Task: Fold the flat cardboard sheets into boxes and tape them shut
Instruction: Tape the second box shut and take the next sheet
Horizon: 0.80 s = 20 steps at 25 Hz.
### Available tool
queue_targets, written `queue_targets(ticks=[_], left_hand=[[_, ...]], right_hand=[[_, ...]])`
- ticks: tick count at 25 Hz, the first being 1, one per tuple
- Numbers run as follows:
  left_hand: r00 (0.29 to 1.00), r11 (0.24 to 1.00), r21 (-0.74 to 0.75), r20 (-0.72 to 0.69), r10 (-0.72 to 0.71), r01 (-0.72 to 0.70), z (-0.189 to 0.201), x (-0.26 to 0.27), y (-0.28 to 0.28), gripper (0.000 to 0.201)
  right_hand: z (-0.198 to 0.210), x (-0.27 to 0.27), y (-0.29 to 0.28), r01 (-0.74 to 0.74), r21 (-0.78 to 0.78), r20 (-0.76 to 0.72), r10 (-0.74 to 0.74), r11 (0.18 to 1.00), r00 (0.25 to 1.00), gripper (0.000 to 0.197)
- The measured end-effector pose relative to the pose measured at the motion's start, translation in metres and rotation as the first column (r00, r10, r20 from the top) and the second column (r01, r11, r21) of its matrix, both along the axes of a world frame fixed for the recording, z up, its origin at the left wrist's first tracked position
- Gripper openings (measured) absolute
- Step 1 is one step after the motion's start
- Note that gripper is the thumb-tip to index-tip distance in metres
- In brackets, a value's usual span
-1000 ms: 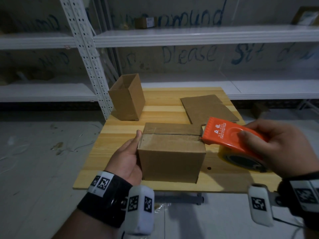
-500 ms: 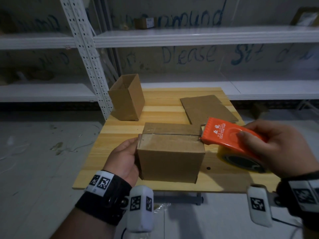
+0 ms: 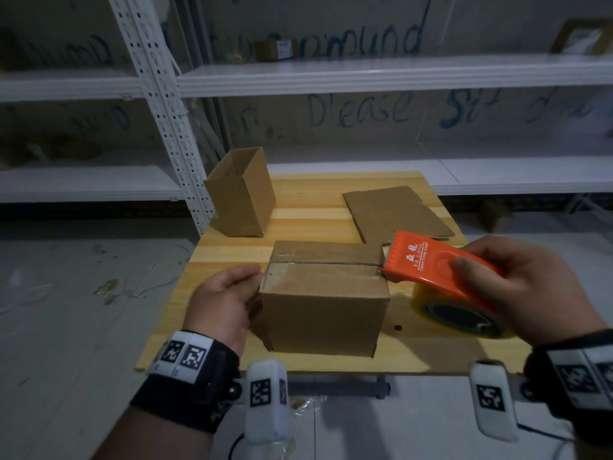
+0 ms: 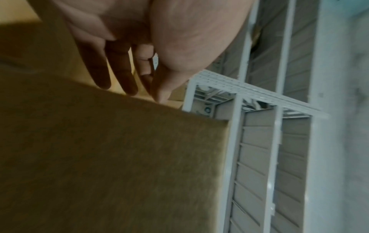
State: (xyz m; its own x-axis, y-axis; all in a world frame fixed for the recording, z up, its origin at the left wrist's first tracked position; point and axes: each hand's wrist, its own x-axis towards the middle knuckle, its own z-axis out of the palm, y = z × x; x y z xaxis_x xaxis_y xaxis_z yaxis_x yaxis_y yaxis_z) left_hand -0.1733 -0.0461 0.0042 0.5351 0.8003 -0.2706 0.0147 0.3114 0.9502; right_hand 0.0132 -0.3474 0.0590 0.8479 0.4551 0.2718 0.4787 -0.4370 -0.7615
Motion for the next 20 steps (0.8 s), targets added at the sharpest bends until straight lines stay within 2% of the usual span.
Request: queue_targets(ticks=[1,3,5,8,10,12,14,16,20], left_hand=[[0.997,0.996,0.060,0.024,0.071,-0.072,0.007,-0.002,0.003,0.017],[0.985,0.944,0.283,0.078,0.152,-0.168,0.028,-0.008,0.004,0.016],[0.988,0.850,0.508,0.127,0.084,-0.137,0.047,-0.012,-0.005,0.018],[0.991,0.700,0.709,0.013,-0.136,0.087,0.062,-0.013,-0.032,0.024],[0.962,0.529,0.814,-0.125,-0.241,0.239,0.056,-0.009,-0.039,0.036],[0.925,0.351,0.866,-0.277,-0.259,0.357,0.047,-0.006,-0.036,0.041],[0.890,0.205,0.874,-0.396,-0.227,0.441,0.040,-0.003,-0.028,0.053],[0.867,0.147,0.862,-0.451,-0.214,0.485,0.037,-0.003,-0.023,0.058],[0.864,0.148,0.861,-0.451,-0.224,0.487,0.036,-0.003,-0.020,0.057]], right_hand=[[-0.002,0.002,0.000,-0.001,0.008,-0.002,0.001,1.000,1.000,0.009],[-0.006,0.006,0.000,-0.015,0.020,-0.007,0.015,1.000,1.000,0.012],[-0.010,0.008,0.003,-0.033,0.024,-0.009,0.034,0.999,0.999,0.013],[-0.015,0.008,0.008,-0.057,0.051,-0.035,0.059,0.997,0.998,0.016],[-0.017,0.007,0.010,-0.066,0.054,-0.043,0.069,0.996,0.997,0.022],[-0.019,0.006,0.011,-0.077,0.046,-0.048,0.080,0.996,0.996,0.019],[-0.019,0.006,0.010,-0.075,0.045,-0.055,0.078,0.996,0.995,0.016],[-0.017,0.005,0.009,-0.084,0.047,-0.074,0.087,0.995,0.993,0.014],[-0.014,0.007,0.006,-0.096,0.067,-0.123,0.104,0.993,0.987,0.011]])
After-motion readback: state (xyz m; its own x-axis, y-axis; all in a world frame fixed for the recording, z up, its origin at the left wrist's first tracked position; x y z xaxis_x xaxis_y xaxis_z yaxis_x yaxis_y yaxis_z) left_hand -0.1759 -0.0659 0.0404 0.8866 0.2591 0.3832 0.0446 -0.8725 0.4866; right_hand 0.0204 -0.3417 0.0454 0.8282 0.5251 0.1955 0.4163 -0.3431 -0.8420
